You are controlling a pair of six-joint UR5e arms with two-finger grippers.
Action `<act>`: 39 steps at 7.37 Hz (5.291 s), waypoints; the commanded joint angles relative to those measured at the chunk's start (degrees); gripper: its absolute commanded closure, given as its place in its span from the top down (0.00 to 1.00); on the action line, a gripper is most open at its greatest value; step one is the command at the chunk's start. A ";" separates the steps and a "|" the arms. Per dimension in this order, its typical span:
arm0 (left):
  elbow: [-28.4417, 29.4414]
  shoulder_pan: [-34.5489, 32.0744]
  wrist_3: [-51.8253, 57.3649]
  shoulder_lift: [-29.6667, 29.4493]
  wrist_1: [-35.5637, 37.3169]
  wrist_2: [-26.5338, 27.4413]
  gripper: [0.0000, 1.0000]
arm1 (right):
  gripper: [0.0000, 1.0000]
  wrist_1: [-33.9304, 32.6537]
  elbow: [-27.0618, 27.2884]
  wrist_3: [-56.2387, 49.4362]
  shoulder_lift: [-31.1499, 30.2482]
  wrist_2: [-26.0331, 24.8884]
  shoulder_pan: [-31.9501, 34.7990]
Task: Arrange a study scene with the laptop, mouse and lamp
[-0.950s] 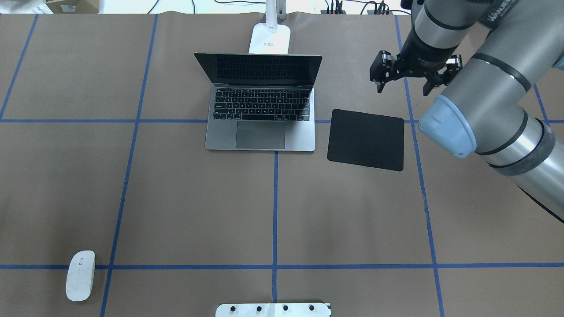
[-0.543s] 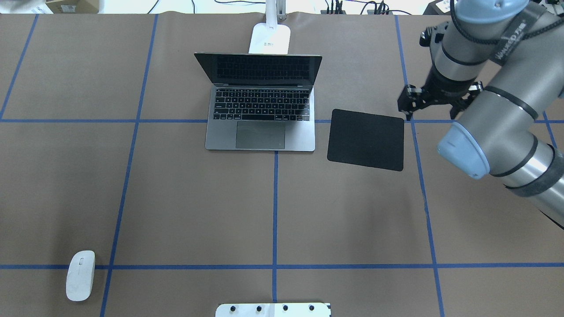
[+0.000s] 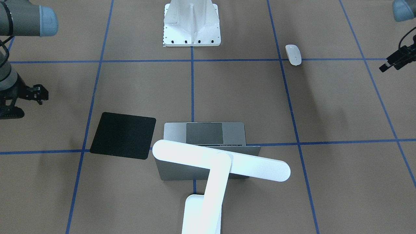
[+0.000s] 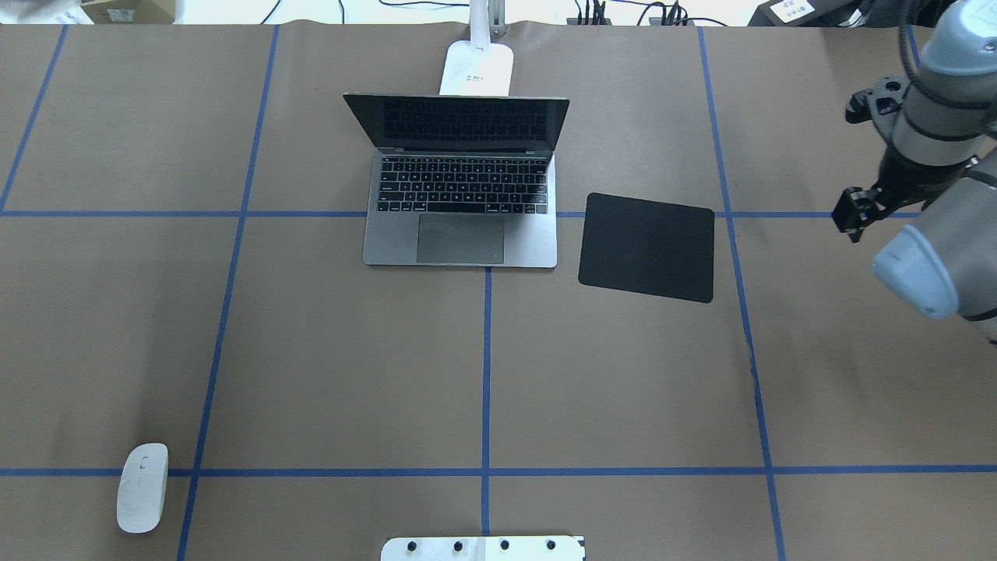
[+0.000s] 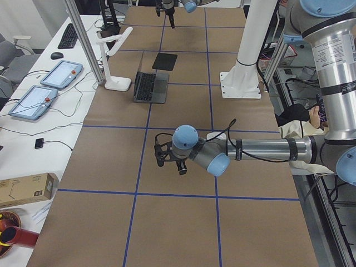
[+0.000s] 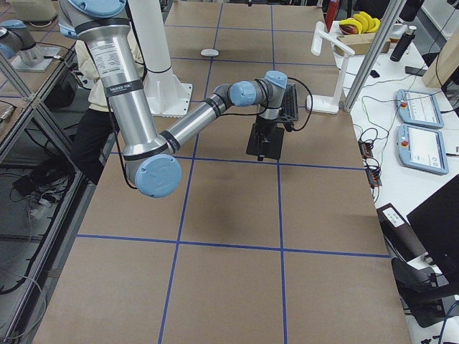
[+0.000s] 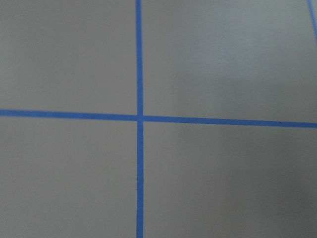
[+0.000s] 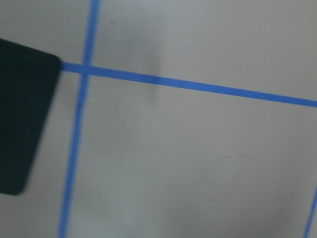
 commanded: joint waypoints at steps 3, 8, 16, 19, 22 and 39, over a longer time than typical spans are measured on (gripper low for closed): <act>-9.68 28.62 -23.13 0.44 0.11 14.37 1.00 | 1.00 -0.95 0.09 -14.81 -3.71 0.32 8.64; -9.33 50.04 -28.63 -1.23 0.29 25.57 1.00 | 1.00 -0.95 0.36 -14.73 -3.71 0.50 8.82; -12.13 52.09 -28.01 -1.15 0.55 23.77 0.00 | 1.00 -1.04 -0.17 -14.73 -3.45 0.85 8.74; -13.46 47.02 -28.01 -10.58 7.82 23.56 0.00 | 1.00 -1.04 -0.69 -14.02 -3.01 3.05 8.65; -8.49 43.83 -27.92 -39.35 24.65 29.52 0.00 | 1.00 -1.13 -0.69 -13.85 -3.80 5.50 8.82; 51.04 54.02 -28.80 -89.30 5.74 70.92 0.00 | 1.00 -2.19 2.56 -7.17 -6.08 14.39 9.17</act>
